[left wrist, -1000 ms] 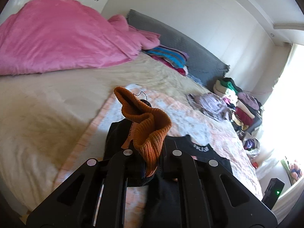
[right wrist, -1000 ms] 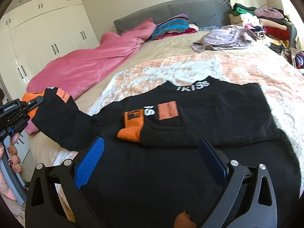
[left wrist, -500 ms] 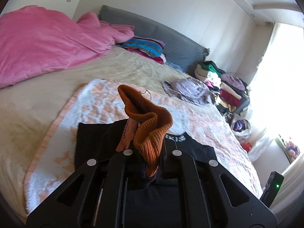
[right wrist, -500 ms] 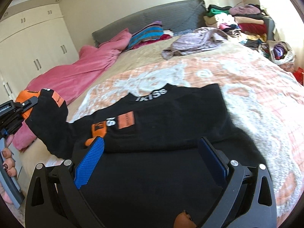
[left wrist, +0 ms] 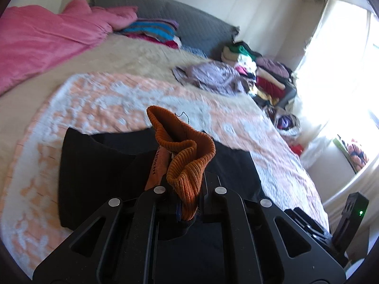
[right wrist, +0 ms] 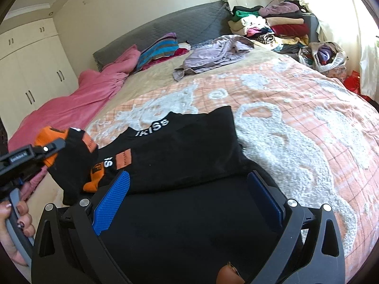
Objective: Fold small clothes
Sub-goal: 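Fold the held sleeve across the sweatshirt body with the left gripper, release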
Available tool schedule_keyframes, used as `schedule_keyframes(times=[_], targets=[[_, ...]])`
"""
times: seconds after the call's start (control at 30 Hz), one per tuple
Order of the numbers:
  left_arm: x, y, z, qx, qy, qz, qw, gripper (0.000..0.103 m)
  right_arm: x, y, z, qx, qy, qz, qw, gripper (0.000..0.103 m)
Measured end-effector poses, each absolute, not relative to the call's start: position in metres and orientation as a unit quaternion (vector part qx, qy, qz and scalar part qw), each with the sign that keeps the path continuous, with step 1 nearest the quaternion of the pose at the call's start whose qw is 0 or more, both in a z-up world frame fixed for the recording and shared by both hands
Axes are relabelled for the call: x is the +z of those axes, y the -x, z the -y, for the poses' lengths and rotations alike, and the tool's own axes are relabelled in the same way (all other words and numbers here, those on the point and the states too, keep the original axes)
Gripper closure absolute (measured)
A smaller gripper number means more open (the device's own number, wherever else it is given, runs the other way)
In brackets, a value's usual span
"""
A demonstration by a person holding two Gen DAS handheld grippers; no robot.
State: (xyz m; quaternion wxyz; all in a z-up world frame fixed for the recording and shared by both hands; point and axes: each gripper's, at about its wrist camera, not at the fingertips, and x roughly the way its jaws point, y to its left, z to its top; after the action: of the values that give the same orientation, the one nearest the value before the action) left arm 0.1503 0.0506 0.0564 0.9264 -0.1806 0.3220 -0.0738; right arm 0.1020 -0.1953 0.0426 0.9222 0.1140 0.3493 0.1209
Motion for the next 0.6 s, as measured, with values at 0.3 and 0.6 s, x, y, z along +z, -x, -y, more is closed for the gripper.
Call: schedule_keyframes(times=[0.3, 0.6], targets=[[0.022, -0.169, -0.023, -0.106, 0.165, -0.364, 0.911, 0.099, 0.030, -0.105, 0.208, 0.101, -0.114, -0.362, 0.920, 0.005], [0.002, -0.170, -0.012, -0.164, 0.174, -0.387, 0.890, 0.063, 0.020, -0.108, 0.212, 0.092, -0.118, -0.375, 0.915, 0.005]])
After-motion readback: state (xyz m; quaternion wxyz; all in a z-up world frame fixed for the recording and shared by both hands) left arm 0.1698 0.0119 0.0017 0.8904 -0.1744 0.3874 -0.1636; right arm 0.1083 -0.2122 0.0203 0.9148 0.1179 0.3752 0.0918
